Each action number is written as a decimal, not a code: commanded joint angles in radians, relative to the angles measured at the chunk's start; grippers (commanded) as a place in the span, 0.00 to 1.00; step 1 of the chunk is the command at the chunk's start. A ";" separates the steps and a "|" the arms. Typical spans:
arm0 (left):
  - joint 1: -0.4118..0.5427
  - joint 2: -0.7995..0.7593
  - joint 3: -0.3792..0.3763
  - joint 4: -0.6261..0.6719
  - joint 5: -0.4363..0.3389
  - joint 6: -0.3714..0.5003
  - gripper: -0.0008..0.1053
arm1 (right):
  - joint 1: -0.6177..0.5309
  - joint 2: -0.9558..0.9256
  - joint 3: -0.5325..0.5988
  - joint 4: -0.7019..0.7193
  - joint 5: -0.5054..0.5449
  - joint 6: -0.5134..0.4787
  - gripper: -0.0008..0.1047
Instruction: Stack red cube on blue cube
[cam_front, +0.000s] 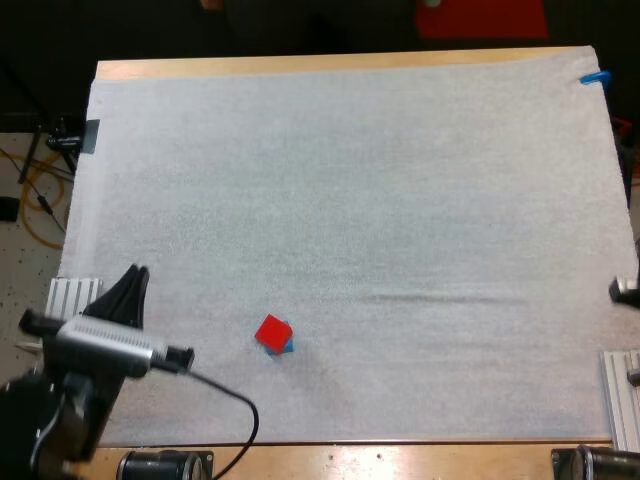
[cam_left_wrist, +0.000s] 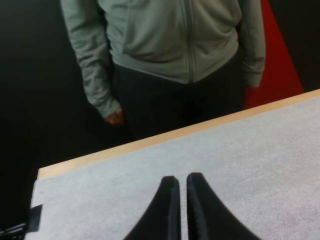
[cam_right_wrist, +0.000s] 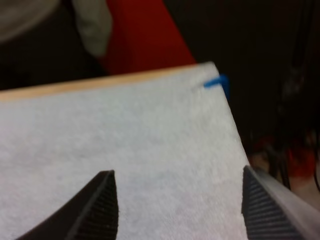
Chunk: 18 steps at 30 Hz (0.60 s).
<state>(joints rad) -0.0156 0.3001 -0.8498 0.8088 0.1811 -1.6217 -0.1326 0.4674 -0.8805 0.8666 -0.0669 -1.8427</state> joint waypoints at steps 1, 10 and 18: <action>-0.005 -0.044 -0.005 0.027 -0.012 0.004 0.01 | -0.003 -0.077 0.020 -0.003 -0.026 -0.012 0.52; -0.005 -0.267 0.057 0.154 -0.012 0.004 0.01 | -0.003 -0.367 0.113 0.113 -0.028 -0.008 0.52; -0.005 -0.457 0.101 0.275 -0.117 0.004 0.01 | -0.003 -0.523 0.154 0.159 -0.035 0.006 0.52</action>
<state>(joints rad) -0.0156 -0.0136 -0.7499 1.0695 0.0932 -1.6192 -0.1326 -0.0123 -0.7262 1.0145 -0.0895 -1.8396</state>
